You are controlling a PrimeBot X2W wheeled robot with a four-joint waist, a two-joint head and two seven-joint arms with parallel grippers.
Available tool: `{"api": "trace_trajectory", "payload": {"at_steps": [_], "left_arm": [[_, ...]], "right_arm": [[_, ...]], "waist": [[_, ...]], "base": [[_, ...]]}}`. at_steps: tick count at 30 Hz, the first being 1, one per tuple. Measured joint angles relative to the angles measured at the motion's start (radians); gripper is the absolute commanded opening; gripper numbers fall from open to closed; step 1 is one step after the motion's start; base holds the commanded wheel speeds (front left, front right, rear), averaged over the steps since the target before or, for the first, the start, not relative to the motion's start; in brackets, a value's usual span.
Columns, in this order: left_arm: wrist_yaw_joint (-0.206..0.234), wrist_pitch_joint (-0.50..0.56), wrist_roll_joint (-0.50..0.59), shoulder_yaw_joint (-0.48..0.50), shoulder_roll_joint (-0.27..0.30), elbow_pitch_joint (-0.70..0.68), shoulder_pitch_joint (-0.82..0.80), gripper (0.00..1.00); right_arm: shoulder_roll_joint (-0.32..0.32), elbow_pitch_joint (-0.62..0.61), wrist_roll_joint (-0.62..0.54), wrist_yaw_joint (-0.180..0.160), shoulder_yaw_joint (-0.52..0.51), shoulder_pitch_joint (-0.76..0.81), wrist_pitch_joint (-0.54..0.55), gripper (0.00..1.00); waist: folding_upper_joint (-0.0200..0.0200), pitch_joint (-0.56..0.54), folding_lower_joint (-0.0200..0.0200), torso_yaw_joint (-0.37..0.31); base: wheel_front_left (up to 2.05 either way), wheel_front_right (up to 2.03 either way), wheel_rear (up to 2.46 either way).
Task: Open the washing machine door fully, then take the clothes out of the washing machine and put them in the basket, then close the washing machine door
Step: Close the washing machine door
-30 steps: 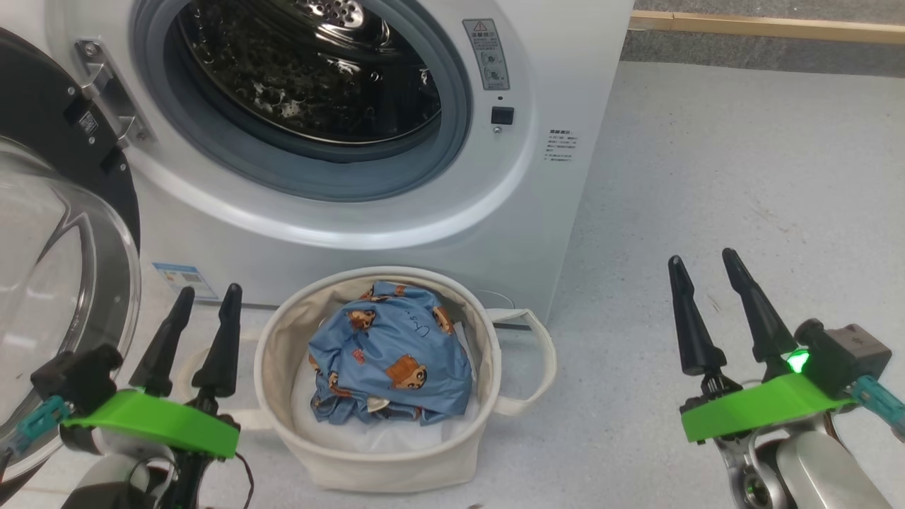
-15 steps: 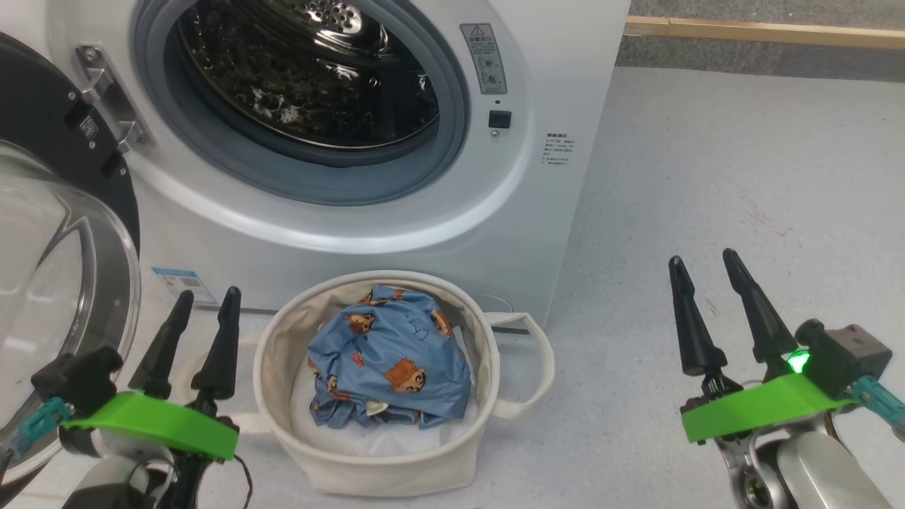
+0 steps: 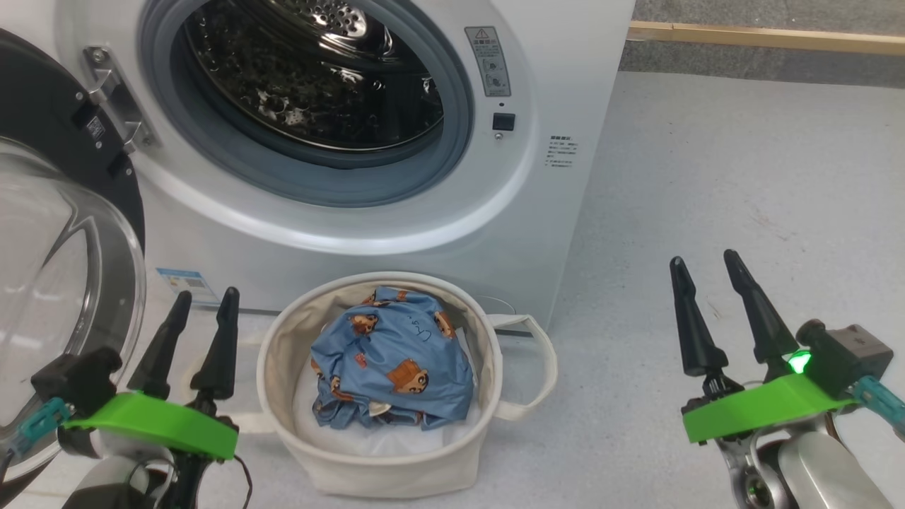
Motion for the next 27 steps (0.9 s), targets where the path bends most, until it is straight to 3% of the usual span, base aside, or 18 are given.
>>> {"api": "trace_trajectory", "payload": {"at_steps": [9,11,19,27], "left_arm": [[0.019,-0.007,0.043,-0.007,-0.002,0.001,0.000,1.00],[0.045,-0.007,0.043,0.004,-0.010,0.005,0.000,1.00],[0.093,-0.008,0.096,0.030,-0.016,0.011,0.002,1.00],[0.096,-0.009,0.106,0.066,-0.031,-0.001,0.022,1.00]], "right_arm": [[-0.003,0.008,0.001,0.000,0.038,0.000,0.000,1.00],[-0.005,0.013,0.009,0.000,0.045,0.000,0.000,1.00],[-0.010,0.037,0.021,0.000,0.090,-0.005,0.000,1.00],[-0.013,0.062,0.031,0.000,0.116,-0.026,0.000,1.00]], "waist": [[0.0000,-0.006,0.0000,0.044],[0.0000,-0.007,0.0000,0.063],[0.0000,-0.011,0.0000,0.165],[0.0000,-0.010,0.0000,0.279]], "base": [[0.00,0.00,0.00],[0.00,0.00,0.00],[0.00,0.00,0.00],[0.00,0.00,0.00]]}}
